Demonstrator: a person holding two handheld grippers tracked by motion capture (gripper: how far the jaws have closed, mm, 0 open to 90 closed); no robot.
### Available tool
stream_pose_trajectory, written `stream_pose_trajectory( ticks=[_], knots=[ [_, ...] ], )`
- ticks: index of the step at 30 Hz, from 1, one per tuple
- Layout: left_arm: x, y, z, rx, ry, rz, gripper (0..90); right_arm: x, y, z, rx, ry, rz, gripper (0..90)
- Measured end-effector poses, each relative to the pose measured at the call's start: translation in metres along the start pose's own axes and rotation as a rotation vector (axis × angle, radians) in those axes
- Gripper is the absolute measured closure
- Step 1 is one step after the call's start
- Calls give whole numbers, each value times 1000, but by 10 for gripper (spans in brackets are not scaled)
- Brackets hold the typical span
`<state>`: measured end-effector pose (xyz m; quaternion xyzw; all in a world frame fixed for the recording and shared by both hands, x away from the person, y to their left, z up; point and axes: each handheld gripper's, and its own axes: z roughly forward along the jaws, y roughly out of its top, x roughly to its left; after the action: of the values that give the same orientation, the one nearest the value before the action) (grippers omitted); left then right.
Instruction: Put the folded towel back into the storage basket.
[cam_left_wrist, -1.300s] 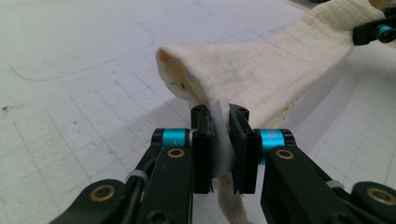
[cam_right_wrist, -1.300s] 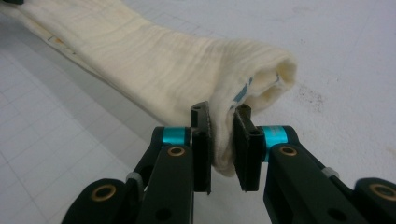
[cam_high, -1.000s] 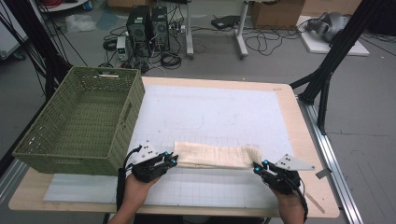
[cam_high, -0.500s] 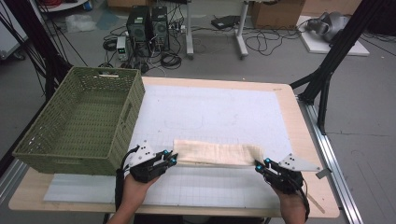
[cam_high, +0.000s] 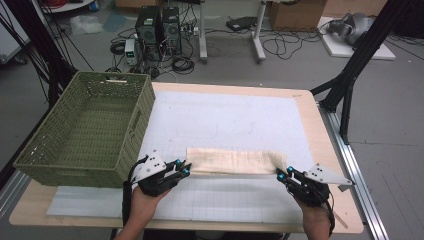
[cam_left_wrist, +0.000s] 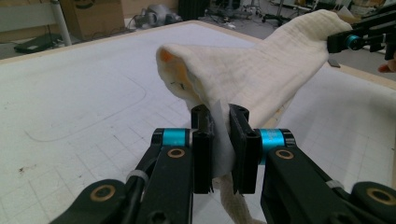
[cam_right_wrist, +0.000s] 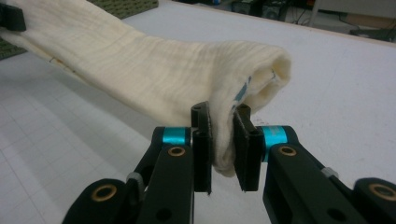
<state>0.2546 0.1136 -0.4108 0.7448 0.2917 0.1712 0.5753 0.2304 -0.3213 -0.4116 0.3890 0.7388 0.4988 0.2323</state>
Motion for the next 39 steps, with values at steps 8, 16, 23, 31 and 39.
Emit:
stream_pose_trajectory(
  ticks=[8,16,23,31,39],
  knots=[
    [1,5,-5,-13,2,0,808,2,10,-4,-36,2,-28,803],
    [0,11,-10,-28,8,1,809,1,17,-3,-49,12,-31,805],
    [1,16,-18,-38,19,-3,811,-1,26,6,-68,21,-38,806],
    [-1,23,-34,-61,44,8,811,-1,39,16,-87,39,-46,807],
    [2,30,-54,-88,71,11,811,3,66,28,-102,64,-89,807]
  ],
)
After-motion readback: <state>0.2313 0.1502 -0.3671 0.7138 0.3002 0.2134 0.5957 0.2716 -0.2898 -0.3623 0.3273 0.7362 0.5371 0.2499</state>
